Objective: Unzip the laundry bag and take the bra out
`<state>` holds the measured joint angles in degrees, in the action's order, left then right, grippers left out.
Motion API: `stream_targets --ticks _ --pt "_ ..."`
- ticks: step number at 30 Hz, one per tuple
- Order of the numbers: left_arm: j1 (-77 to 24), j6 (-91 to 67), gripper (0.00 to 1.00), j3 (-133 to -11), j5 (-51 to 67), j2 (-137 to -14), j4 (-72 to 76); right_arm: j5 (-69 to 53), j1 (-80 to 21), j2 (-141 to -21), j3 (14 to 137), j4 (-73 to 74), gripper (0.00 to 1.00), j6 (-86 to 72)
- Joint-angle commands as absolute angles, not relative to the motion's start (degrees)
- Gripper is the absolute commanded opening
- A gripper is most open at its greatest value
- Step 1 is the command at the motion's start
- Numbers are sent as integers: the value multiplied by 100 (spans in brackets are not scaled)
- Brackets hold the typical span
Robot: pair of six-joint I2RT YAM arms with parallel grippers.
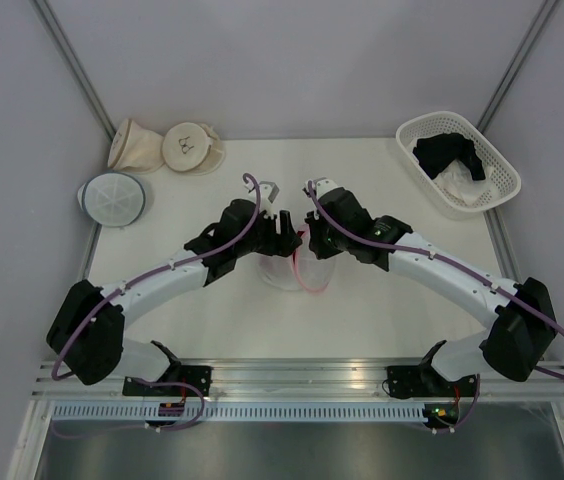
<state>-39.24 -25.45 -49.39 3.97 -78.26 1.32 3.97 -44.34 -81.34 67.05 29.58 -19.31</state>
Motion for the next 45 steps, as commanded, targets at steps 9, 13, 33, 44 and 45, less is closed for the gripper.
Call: stream_targets --ticks 9,13,33,44,45 --pt "-4140 -2066 49 -5396 -228 -8376 62 580 -4403 -8068 6680 2909 6 -1995" --pt "-4148 -2092 32 -5405 -264 -8394 53 554 -4403 -8086 6680 2883 5 -2021" --pt "-4157 -3006 2 -4878 -193 -8051 466 290 -5115 -8454 5722 1310 47 -2320" --pt "-4157 -3094 2 -4685 -299 -7866 422 799 -5405 -8824 5748 957 34 -2435" --pt "-4157 -3085 2 -4685 -299 -7866 422 878 -5405 -8824 5765 993 30 -2443"
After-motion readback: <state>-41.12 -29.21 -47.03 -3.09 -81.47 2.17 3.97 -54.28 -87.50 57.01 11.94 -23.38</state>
